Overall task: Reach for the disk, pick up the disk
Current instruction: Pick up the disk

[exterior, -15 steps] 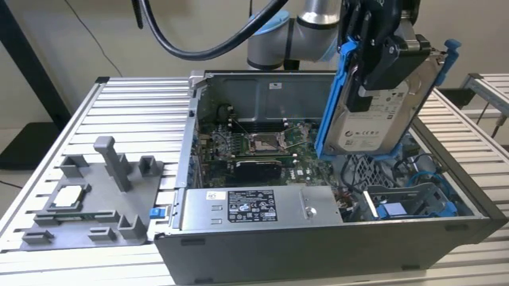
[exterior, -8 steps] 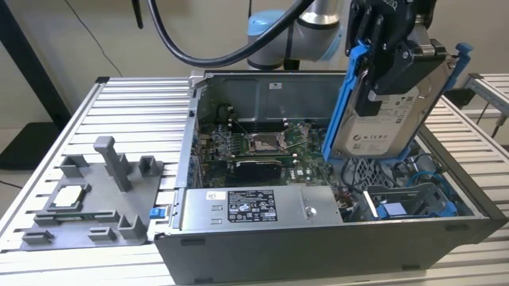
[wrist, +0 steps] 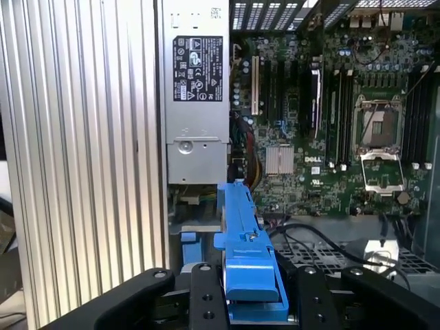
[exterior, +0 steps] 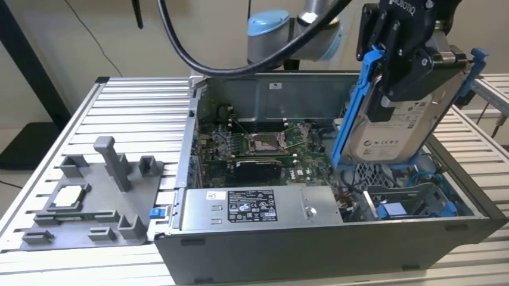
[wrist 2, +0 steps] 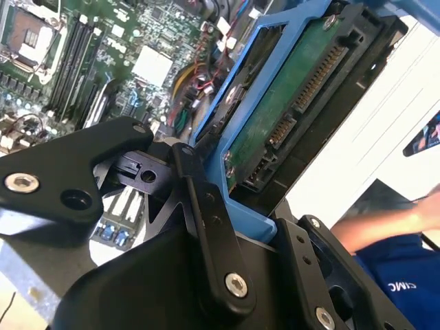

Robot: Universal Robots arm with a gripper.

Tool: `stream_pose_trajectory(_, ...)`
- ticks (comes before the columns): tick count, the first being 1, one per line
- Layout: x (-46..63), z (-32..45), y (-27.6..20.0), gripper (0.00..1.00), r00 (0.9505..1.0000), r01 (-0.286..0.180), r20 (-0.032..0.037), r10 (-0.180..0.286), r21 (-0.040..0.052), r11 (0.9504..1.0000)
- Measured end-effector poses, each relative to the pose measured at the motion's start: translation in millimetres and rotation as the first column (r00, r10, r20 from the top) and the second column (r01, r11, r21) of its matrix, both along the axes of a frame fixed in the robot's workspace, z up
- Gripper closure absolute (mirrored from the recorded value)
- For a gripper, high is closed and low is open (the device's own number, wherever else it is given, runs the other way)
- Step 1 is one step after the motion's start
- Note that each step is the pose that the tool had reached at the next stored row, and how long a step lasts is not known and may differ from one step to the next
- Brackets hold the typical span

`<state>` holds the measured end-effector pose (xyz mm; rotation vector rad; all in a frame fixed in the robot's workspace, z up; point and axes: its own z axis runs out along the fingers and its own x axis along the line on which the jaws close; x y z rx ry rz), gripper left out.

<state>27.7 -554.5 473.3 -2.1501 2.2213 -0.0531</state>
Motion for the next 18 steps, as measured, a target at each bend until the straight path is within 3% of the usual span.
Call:
stream_pose_trajectory(4,4.4,-1.0,-12.6,1.0,1.0,0.0,0.0,0.0,0.0,1.0)
stream_pose_trajectory(7,8.9,-1.7,-18.9,1.0,1.0,0.0,-0.0001,0.0,0.0,1.0)
stream_pose_trajectory(18,31.2,-5.9,-27.9,1.0,1.0,0.0,0.0,0.0,0.0001,1.0)
